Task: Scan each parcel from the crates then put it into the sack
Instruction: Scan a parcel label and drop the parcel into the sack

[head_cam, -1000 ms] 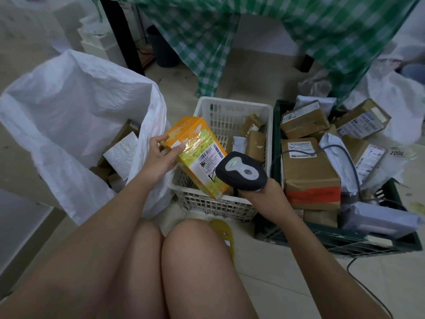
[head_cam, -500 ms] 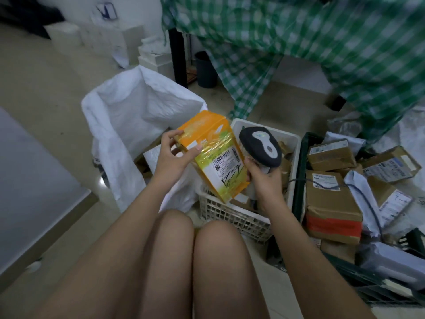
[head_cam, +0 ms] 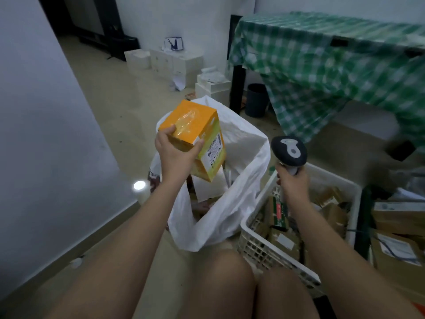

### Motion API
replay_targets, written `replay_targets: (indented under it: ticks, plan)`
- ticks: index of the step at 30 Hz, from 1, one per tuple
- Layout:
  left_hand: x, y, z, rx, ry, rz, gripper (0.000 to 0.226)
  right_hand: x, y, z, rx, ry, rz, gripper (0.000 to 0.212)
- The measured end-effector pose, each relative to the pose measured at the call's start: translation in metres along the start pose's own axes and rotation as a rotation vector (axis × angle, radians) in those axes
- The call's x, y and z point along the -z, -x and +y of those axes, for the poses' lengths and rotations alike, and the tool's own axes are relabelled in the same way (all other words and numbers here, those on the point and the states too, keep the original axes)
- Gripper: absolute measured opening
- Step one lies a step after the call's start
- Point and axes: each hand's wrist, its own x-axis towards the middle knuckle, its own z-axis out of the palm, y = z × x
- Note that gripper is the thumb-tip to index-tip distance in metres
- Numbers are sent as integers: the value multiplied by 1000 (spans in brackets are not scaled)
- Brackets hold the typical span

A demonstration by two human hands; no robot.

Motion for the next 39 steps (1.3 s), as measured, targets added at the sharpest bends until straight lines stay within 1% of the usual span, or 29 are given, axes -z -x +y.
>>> replay_targets:
  ticks: [3, 5, 6, 7, 8, 9, 10, 11, 12, 13, 14, 16, 17, 18, 19, 21, 22, 23, 24, 25, 27, 29, 31, 33, 35, 39]
  plan:
    - [-31, -21, -17, -46, -61, 0, 72, -8, -18, 14, -20, 1, 25, 41]
    - [-59, -34, -35, -95, -95, -43, 72, -9, -34, 24, -26, 14, 23, 40]
    - [-73, -40, -49, -93, -118, -79, 71, -9, -42, 30, -33, 21, 21, 35]
    - [-88, -47, -68, -74, -172, -144, 70, -8, -48, 34, -40, 27, 24, 27]
    - [-102, -54, -89, -37, -286, -230, 66, -7, -55, 39, -47, 34, 22, 17]
    - [-113, -60, -112, 27, -448, -332, 60, -6, -60, 43, -51, 37, 21, 9]
    - [-122, -65, -132, 117, -597, -436, 56, -4, -64, 48, -56, 41, 23, 6]
    - [-128, -71, -151, 202, -680, -528, 53, -3, -68, 53, -58, 50, 23, 6]
    - [-132, -73, -159, 237, -691, -601, 51, -1, -73, 60, -60, 57, 23, 11]
    - [-137, -76, -167, 228, -645, -660, 49, 1, -75, 63, -67, 69, 17, 18]
    - [-140, -76, -166, 194, -591, -724, 51, 2, -78, 68, -76, 75, 9, 20]
    - [-142, -71, -154, 159, -560, -862, 53, 3, -81, 74, -86, 84, 4, 17]
    - [-144, -70, -154, 179, -568, -904, 51, 4, -80, 75, -95, 79, 12, 17]
    - [-145, -67, -151, 221, -576, -895, 49, 6, -80, 76, -105, 76, 19, 14]
    - [-148, -66, -150, 255, -552, -848, 45, 7, -78, 76, -113, 77, 21, 8]
    - [-152, -63, -152, 293, -446, -765, 36, 15, -76, 77, -131, 80, 30, 21]
    - [-154, -60, -149, 288, -383, -734, 39, 20, -75, 78, -151, 77, 30, 25]
    - [-157, -57, -148, 285, -315, -703, 43, 26, -72, 77, -175, 67, 31, 26]
    - [-158, -50, -136, 281, -253, -679, 42, 33, -69, 77, -184, 58, 35, 24]
    - [-159, -40, -121, 263, -210, -656, 37, 41, -66, 77, -195, 57, 42, 23]
    - [-164, -19, -93, 156, -177, -615, 32, 59, -59, 79, -206, 74, 73, 21]
    - [-173, 3, -67, 52, -162, -609, 28, 79, -52, 83, -211, 62, 109, 19]
    - [-192, 26, -54, -29, -142, -678, 27, 98, -48, 86, -214, 54, 158, 15]
    - [-216, 50, -43, -47, -147, -790, 26, 118, -48, 92, -238, 62, 210, 11]
    - [-240, 71, -39, -1, -141, -886, 25, 135, -49, 99, -276, 71, 234, 17]
    - [-295, 115, -62, 97, -215, -1020, 23, 166, -60, 117, -329, 43, 307, 11]
